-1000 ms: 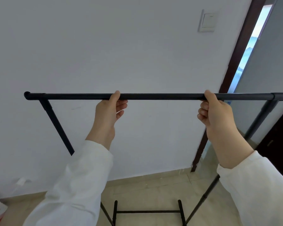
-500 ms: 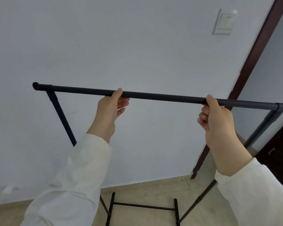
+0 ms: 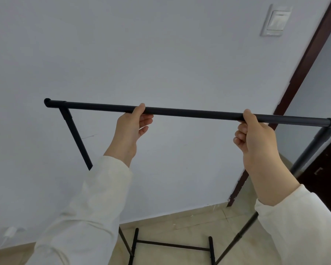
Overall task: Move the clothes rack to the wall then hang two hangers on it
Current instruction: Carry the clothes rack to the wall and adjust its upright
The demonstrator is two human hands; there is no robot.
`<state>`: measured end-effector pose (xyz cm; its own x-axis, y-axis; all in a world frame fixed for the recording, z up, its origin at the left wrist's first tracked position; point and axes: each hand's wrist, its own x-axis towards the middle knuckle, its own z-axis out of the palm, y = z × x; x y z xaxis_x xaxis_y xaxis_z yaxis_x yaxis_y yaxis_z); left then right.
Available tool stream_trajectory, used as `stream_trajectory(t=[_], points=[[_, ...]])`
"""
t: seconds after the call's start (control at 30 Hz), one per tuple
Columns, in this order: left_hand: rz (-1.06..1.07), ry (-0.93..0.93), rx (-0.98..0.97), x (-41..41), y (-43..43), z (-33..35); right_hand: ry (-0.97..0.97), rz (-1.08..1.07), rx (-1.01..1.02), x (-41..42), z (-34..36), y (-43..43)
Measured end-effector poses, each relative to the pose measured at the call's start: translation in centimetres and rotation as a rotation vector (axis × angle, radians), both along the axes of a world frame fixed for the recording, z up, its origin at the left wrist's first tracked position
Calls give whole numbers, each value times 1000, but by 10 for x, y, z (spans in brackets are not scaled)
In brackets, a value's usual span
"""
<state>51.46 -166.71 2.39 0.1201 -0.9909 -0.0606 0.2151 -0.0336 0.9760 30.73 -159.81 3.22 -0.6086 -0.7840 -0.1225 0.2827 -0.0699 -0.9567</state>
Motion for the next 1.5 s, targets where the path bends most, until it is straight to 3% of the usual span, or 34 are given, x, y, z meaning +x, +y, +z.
stream_trajectory(t=[1.5], points=[[5,72,11,36,-26,-18,27,-12,25,46,-16,-12]])
